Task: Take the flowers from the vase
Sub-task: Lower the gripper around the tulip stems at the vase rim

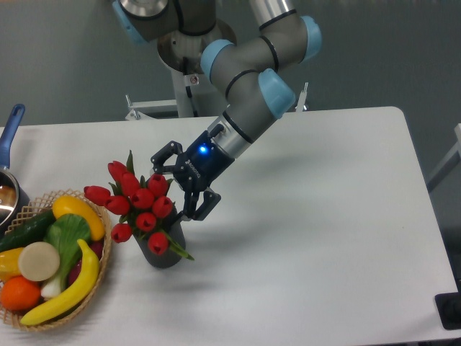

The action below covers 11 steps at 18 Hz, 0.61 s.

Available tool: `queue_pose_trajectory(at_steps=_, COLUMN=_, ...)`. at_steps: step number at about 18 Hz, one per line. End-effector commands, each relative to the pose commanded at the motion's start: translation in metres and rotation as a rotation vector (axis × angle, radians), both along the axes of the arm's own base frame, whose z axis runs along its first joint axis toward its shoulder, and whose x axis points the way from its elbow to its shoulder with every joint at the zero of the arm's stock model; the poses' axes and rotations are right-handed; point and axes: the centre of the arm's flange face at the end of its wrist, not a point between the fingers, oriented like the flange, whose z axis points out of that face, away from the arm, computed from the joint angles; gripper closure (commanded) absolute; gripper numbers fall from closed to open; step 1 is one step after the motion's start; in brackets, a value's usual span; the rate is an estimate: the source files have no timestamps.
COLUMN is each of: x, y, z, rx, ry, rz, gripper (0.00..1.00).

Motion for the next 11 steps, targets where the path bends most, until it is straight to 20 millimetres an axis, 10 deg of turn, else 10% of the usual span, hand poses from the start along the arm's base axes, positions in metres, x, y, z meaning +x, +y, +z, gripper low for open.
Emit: queue_pose_trajectory(at_steps=11, x=0.012, y=0.01, z=-0.007, rx=-0.014, ry=-0.018, rz=-0.023, gripper=0.0)
